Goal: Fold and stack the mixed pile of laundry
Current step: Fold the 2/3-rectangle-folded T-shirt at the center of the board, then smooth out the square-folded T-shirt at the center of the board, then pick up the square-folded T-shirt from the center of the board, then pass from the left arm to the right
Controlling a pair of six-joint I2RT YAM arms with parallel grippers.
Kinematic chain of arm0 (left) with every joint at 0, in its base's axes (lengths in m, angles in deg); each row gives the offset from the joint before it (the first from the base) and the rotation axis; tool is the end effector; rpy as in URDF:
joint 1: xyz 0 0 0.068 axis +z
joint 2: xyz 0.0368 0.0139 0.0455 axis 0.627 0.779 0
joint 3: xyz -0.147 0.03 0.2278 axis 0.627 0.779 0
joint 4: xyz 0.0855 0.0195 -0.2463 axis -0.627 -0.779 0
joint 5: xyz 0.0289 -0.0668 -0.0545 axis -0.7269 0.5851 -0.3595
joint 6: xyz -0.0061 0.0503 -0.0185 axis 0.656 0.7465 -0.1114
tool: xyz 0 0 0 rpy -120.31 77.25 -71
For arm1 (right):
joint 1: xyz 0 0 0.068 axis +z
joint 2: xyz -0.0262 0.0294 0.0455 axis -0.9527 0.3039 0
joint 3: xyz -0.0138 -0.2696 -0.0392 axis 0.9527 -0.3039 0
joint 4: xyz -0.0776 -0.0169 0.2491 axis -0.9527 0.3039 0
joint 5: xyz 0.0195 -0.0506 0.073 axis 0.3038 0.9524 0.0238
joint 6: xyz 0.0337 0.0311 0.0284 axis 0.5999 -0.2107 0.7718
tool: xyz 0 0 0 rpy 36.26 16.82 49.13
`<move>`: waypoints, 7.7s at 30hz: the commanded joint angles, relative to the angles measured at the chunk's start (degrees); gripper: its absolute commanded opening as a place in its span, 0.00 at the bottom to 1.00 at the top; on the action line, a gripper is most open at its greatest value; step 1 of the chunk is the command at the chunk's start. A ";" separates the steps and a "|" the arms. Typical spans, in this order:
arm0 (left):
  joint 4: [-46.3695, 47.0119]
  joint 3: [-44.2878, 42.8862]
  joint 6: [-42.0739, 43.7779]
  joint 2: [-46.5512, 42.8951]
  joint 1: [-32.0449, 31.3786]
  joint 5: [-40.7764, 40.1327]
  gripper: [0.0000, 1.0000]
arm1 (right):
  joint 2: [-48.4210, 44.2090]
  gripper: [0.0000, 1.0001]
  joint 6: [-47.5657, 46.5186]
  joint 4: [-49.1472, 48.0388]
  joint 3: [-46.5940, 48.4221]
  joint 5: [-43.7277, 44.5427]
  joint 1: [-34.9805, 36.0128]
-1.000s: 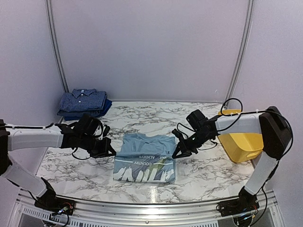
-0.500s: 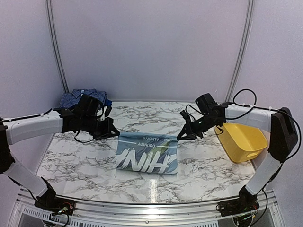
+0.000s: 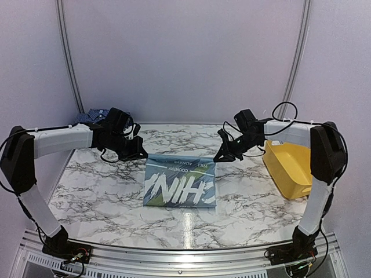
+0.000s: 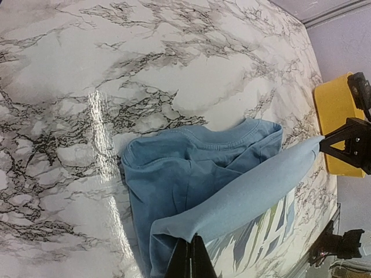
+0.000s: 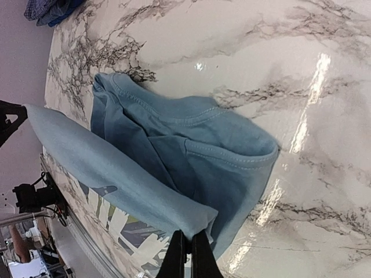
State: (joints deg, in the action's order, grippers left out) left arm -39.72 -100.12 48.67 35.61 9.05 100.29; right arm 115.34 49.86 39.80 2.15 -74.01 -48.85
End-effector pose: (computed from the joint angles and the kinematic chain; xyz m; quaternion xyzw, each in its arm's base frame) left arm 0.3137 -0.1916 0.2442 0.0470 0.9113 -0.3137 0.2624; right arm 0.3498 0.1737 0.2137 -0.0955 0.9237 0.3547 0.1088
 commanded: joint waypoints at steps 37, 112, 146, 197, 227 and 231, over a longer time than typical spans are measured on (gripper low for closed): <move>3.32 -8.96 3.40 11.76 4.75 2.59 0.65 | 8.65 0.48 -5.25 3.13 14.54 7.77 -8.90; 77.54 43.89 -36.11 6.90 -7.16 18.82 0.99 | 2.79 0.60 35.68 -67.01 -38.78 -22.67 7.18; 55.71 12.21 -20.54 23.80 10.08 13.67 0.99 | 28.34 0.58 31.96 -59.30 1.23 -20.69 -4.27; 8.51 -31.36 44.17 36.31 -30.52 -9.50 0.10 | -8.46 0.63 14.83 -23.77 -27.86 -9.14 -8.62; 19.61 -18.79 43.35 24.51 -30.25 -3.23 0.06 | 13.49 0.53 42.20 -47.34 -18.91 -13.04 -1.08; 20.24 -18.54 43.54 23.95 -30.25 -3.00 0.06 | 14.57 0.45 43.32 -48.43 -18.05 -13.15 -0.39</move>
State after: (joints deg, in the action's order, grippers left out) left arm -22.34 -119.27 91.64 62.71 -21.20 96.14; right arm 127.14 90.71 -9.27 -16.58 -89.28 -50.40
